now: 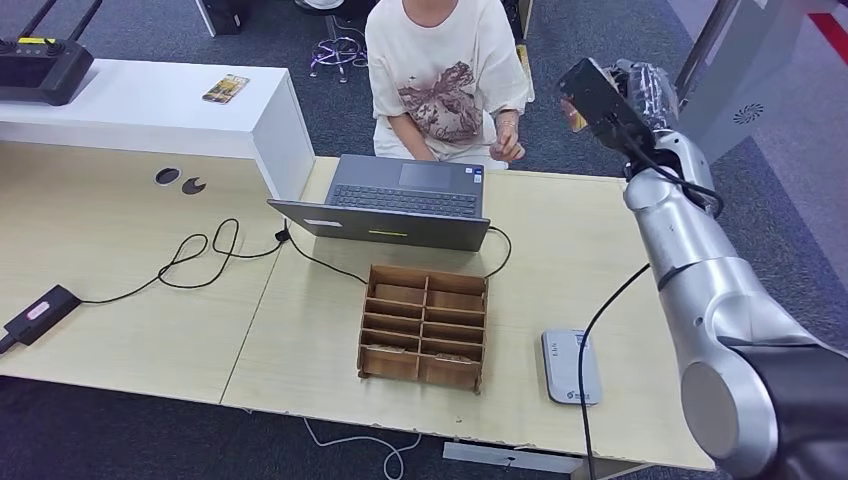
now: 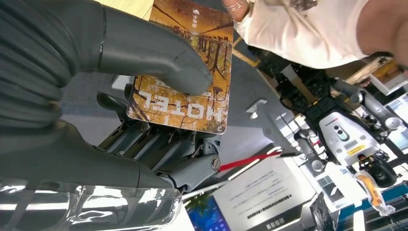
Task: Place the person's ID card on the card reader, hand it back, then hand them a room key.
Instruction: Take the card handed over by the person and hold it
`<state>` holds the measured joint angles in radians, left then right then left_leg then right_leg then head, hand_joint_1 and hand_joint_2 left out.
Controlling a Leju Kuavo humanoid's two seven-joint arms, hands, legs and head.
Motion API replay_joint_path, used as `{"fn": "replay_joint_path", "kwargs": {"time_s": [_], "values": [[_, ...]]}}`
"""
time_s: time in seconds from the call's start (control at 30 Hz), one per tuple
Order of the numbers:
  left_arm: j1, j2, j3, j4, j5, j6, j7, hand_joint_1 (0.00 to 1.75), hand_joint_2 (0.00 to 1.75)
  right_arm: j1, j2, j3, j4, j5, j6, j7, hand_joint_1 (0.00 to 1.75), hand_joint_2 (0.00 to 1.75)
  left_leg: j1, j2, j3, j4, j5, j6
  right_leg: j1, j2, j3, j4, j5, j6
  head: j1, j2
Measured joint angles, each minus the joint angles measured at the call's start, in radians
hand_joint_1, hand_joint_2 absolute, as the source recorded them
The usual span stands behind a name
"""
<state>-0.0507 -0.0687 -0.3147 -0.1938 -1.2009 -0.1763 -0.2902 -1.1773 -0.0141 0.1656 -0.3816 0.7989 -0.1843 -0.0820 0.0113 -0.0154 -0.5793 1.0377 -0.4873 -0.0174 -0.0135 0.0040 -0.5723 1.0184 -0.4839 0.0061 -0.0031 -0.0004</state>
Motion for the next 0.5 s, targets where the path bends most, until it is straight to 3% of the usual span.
{"fn": "replay_joint_path", "kwargs": {"time_s": [0.23,0.5], "values": [[0.002,0.000,0.000,0.000,0.000,0.007,0.002,0.00,0.00,0.003,-0.037,-0.087,-0.022,-0.179,0.209,-0.055,1.75,1.75,0.000,-0.001,0.000,0.000,0.000,0.000,0.000,-0.001,0.000,0.000,0.000,0.000,0.000,0.000],[0.007,0.000,0.000,0.000,0.000,0.024,0.009,0.00,0.00,0.026,-0.162,-0.173,-0.023,-0.340,0.488,-0.099,1.75,1.75,0.000,-0.002,-0.001,0.001,0.000,0.000,0.000,-0.002,0.000,-0.002,0.001,0.001,0.000,0.000]]}}
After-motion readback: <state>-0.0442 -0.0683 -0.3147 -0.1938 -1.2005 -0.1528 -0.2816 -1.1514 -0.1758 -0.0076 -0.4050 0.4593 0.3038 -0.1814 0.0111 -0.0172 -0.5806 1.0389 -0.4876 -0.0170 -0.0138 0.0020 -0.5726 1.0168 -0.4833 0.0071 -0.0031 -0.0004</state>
